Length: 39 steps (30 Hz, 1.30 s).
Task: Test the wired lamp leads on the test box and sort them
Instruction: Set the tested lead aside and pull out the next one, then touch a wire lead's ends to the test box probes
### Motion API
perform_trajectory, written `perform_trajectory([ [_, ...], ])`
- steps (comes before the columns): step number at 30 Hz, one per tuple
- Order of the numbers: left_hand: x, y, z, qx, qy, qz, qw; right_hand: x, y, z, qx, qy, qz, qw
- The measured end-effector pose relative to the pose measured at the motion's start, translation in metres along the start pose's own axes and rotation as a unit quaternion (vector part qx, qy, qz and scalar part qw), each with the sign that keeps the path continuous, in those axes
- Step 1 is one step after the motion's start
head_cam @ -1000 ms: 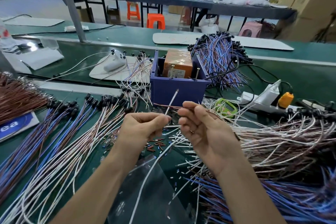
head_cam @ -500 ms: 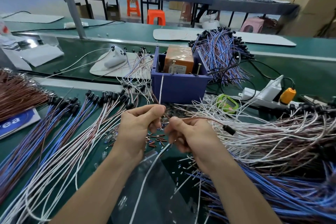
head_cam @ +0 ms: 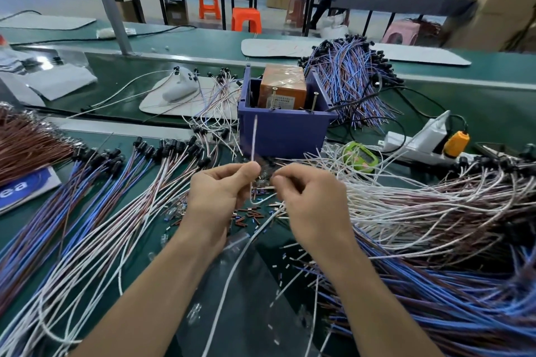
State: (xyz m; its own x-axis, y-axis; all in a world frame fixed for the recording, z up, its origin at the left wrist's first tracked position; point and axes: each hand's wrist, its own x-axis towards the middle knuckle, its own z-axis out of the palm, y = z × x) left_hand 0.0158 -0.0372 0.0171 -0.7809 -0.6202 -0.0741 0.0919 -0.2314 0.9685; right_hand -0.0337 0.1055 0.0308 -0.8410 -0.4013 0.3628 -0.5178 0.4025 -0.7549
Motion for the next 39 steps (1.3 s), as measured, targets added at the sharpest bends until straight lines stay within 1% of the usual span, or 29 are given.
perform_trajectory([
  [2,0.002,-0.002,-0.002,0.062,0.081,0.054,0.993,0.011,0.003,-0.013,0.036,0.074,0.027,0.996],
  [4,0.003,0.002,-0.004,0.159,0.151,0.12,0.968,0.023,0.004,-0.03,0.031,0.126,0.042,0.991],
  [6,0.006,0.013,0.0,0.237,0.187,0.153,0.941,0.037,0.003,-0.043,-0.014,0.126,0.037,0.991],
  [9,0.017,0.03,0.012,0.314,0.208,0.154,0.914,0.054,0.003,-0.057,-0.076,0.115,0.026,0.99],
  [12,0.025,0.033,0.025,0.329,0.205,0.165,0.907,0.065,0.005,-0.068,-0.119,0.113,0.002,0.986],
  [14,0.026,0.025,0.028,0.33,0.194,0.211,0.9,0.069,0.006,-0.071,-0.142,0.113,-0.031,0.983],
  [17,0.024,0.012,0.03,0.32,0.171,0.258,0.896,0.072,0.011,-0.07,-0.138,0.141,-0.067,0.978],
  [21,0.028,0.005,0.033,0.331,0.154,0.275,0.89,0.067,0.025,-0.062,-0.114,0.191,-0.069,0.973],
  [26,0.03,-0.002,0.033,0.335,0.135,0.272,0.892,0.066,0.034,-0.062,-0.084,0.203,-0.071,0.973],
  [29,0.028,-0.003,0.035,0.324,0.135,0.273,0.896,0.067,0.036,-0.062,-0.093,0.209,-0.063,0.971],
  [36,0.033,-0.004,0.035,0.312,0.142,0.247,0.906,0.067,0.038,-0.06,-0.088,0.192,-0.073,0.975],
  [39,0.035,-0.004,0.036,0.31,0.119,0.23,0.915,0.068,0.04,-0.059,-0.103,0.216,-0.039,0.97],
])
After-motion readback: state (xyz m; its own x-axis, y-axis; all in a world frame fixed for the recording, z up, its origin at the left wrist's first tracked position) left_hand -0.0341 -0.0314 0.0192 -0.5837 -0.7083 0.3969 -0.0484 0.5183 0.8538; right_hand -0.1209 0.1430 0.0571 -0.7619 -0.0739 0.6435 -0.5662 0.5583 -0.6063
